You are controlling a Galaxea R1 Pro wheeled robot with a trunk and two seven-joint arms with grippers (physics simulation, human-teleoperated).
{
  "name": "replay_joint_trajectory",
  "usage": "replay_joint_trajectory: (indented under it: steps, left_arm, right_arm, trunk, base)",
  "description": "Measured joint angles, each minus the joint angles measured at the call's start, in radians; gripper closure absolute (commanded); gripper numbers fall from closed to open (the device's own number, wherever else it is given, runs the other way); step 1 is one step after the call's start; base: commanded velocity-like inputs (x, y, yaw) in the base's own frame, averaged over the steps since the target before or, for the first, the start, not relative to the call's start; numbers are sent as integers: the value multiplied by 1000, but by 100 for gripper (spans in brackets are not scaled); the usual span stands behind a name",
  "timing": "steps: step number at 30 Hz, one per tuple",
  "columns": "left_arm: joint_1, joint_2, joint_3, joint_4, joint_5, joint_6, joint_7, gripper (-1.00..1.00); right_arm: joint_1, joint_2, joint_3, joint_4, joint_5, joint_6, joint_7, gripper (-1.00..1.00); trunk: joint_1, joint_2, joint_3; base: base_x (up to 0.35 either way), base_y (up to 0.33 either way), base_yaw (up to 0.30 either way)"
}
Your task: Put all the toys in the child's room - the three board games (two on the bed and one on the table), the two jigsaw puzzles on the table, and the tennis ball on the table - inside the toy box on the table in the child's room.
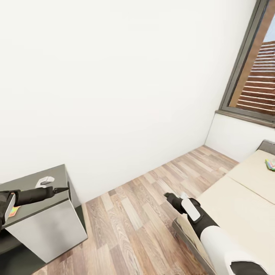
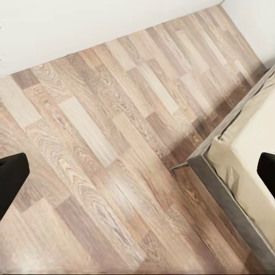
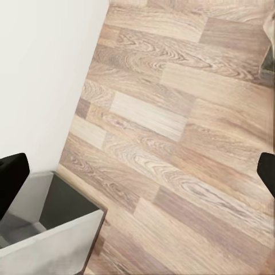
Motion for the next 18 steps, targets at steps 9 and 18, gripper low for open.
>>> replay_joint_trajectory:
  steps: [9, 18]
  left_arm:
    - [32, 16, -3, 1, -5, -8, 9, -100]
    - [36, 14, -3, 1, -6, -10, 11, -100]
  right_arm:
    - [0, 4, 25, -8, 4, 0, 6, -100]
    - [0, 9, 164, -42, 8, -37, 49, -100]
  trunk:
    - [0, 0, -7]
    - [0, 0, -7]
  base:
    - [0, 0, -108]
    - [10, 0, -7]
